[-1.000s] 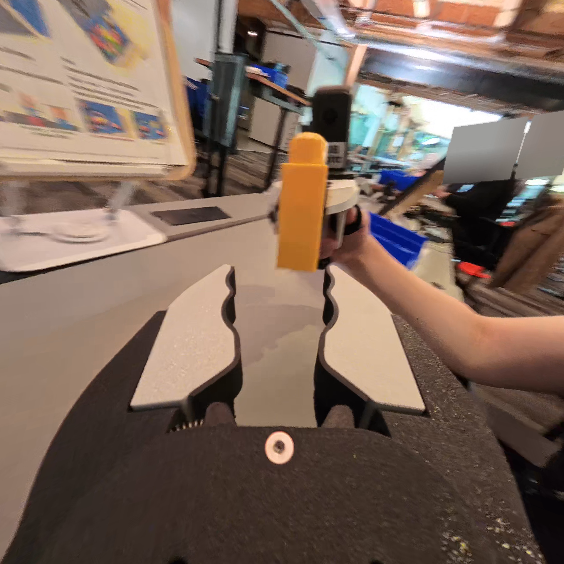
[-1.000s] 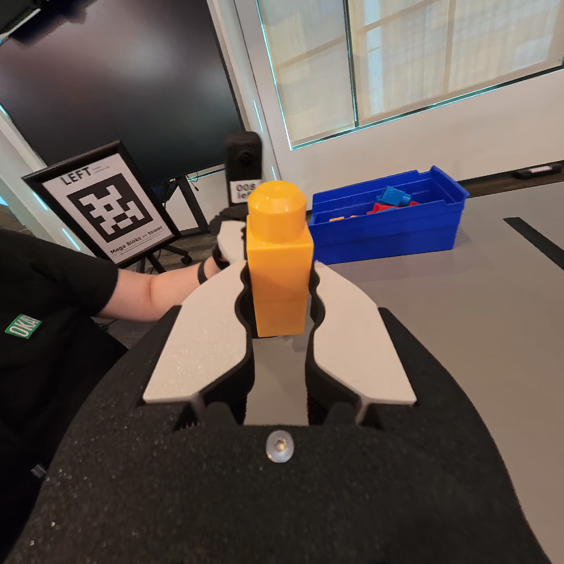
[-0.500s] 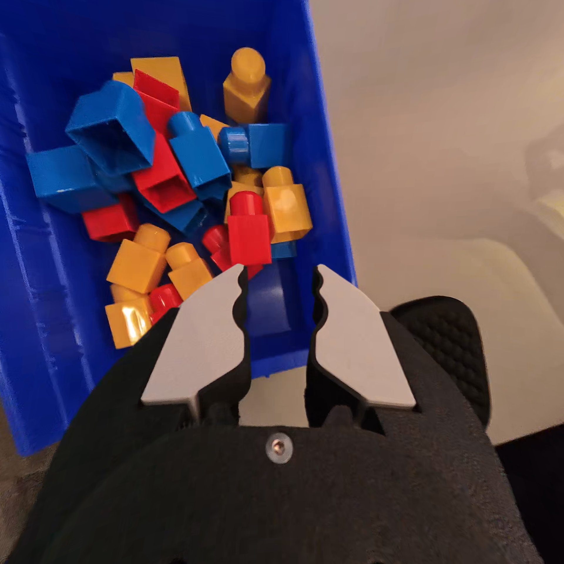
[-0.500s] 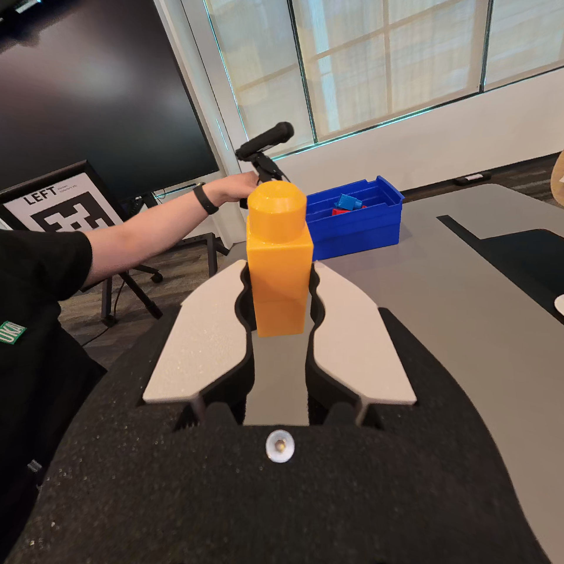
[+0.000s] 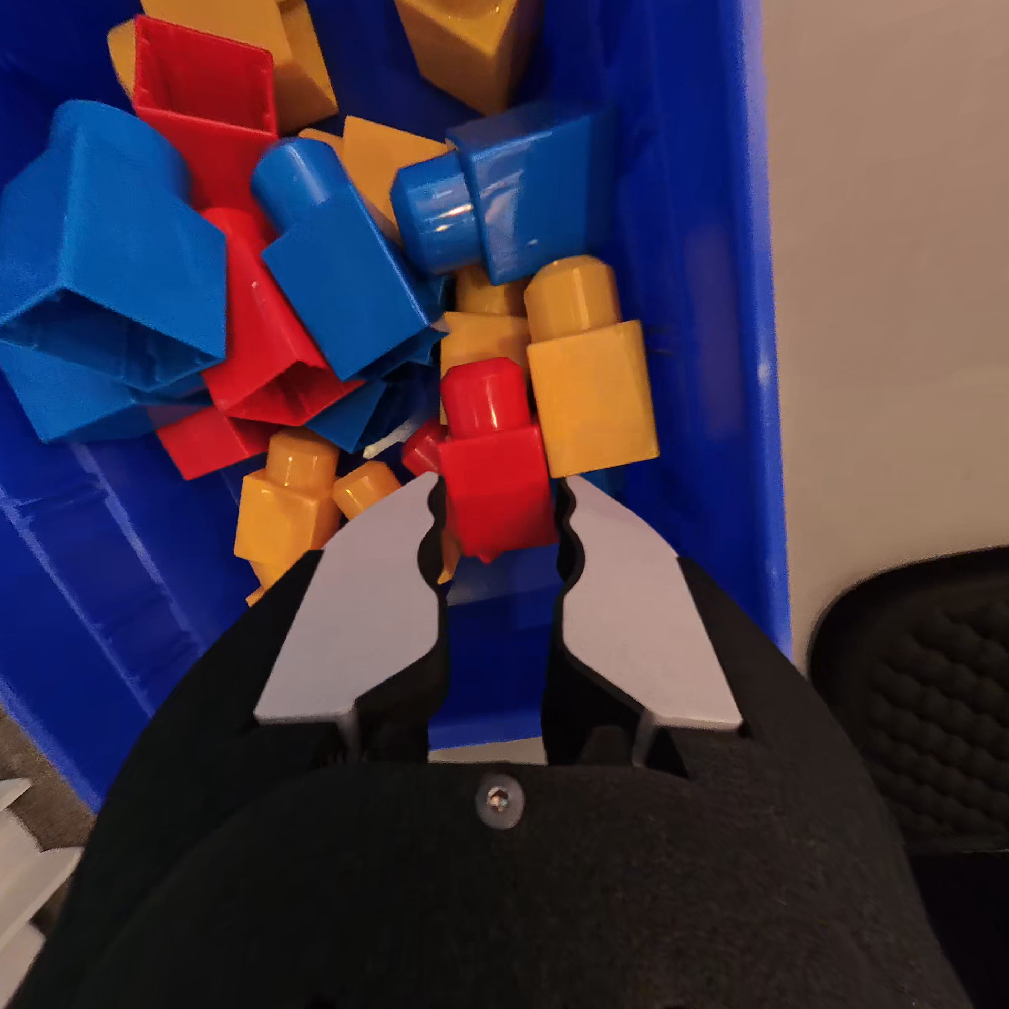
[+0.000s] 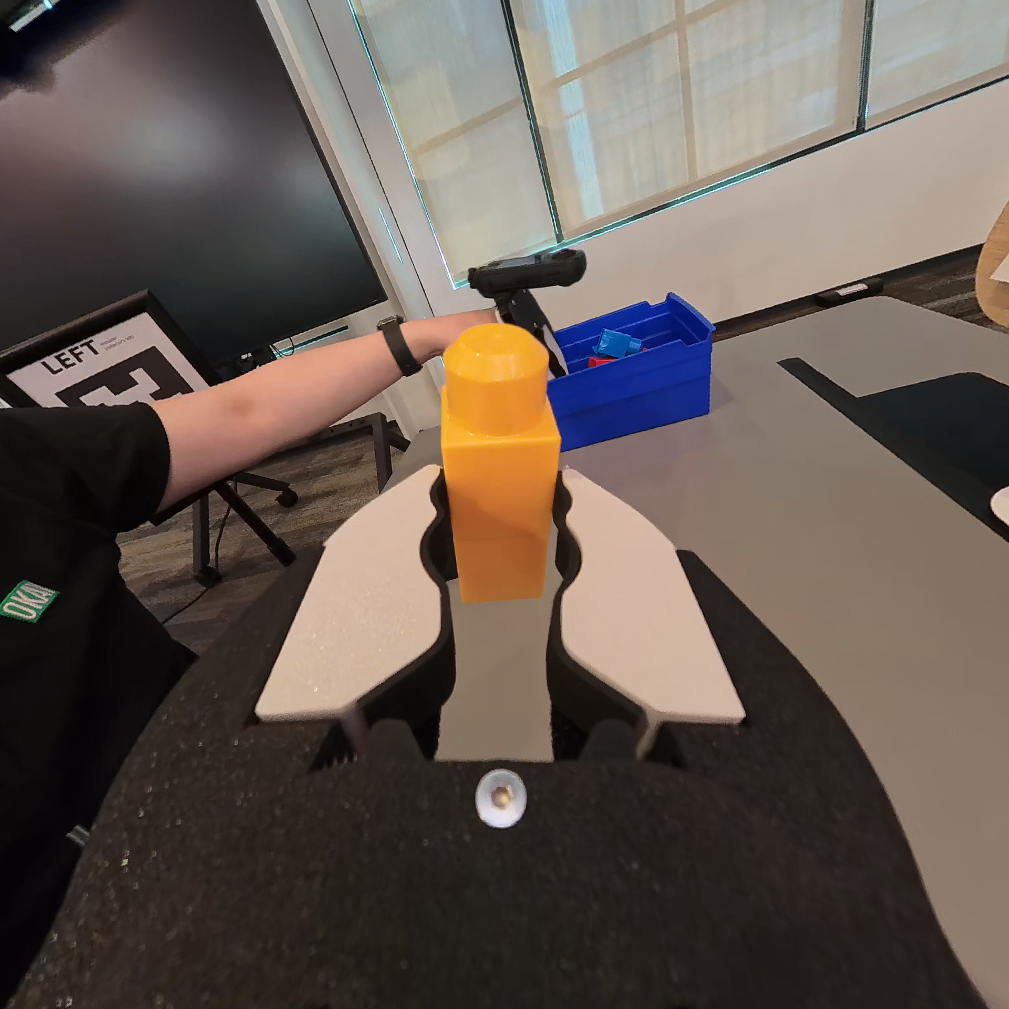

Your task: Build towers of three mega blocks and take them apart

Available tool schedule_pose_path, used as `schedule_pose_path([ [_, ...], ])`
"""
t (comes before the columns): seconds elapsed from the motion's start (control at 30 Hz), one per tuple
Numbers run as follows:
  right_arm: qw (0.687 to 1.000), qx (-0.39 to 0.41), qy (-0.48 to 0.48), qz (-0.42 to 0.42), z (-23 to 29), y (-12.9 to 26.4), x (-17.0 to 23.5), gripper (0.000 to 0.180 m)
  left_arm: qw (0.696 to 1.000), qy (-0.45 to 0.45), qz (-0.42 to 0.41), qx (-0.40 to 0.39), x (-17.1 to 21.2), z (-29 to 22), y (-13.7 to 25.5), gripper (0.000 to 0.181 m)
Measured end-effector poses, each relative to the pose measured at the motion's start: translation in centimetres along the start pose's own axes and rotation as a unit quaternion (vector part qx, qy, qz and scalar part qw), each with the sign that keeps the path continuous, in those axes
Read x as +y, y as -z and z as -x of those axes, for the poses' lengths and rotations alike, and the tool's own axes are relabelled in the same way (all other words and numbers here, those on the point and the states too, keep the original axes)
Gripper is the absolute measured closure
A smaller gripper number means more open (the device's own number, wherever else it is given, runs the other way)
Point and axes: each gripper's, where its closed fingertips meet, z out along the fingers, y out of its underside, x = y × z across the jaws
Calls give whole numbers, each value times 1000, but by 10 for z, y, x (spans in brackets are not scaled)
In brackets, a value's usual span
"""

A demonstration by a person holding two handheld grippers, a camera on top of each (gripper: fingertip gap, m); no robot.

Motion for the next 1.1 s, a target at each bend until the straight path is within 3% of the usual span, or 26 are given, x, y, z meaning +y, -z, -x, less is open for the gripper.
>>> schedule_pose_path([
  [0.2,1000,4,-2,1,-1,1,2,144,999,-20,12,-35,11,22,18,144],
  [0.27,1000,7,-1,4,-3,-1,2,144,999,5,-47,-15,1,25,43,144],
  [0.33,1000,8,0,9,-2,-7,1,144,986,27,-156,48,-25,10,83,144],
  [0.47,999,-21,13,39,13,-35,7,144,892,-17,-393,223,-78,-79,186,144],
  [0.63,993,-83,47,76,54,-76,14,144,783,-119,-521,317,-99,-209,249,145],
  [0.83,992,-65,67,87,66,-79,8,144,664,-136,-564,472,-122,-307,283,145],
  [0.97,997,-39,50,51,61,-61,-12,144,618,-152,-557,533,-134,-338,289,145],
  [1.1,997,-15,63,38,59,-46,-24,144,599,-162,-553,557,-147,-352,281,145],
])
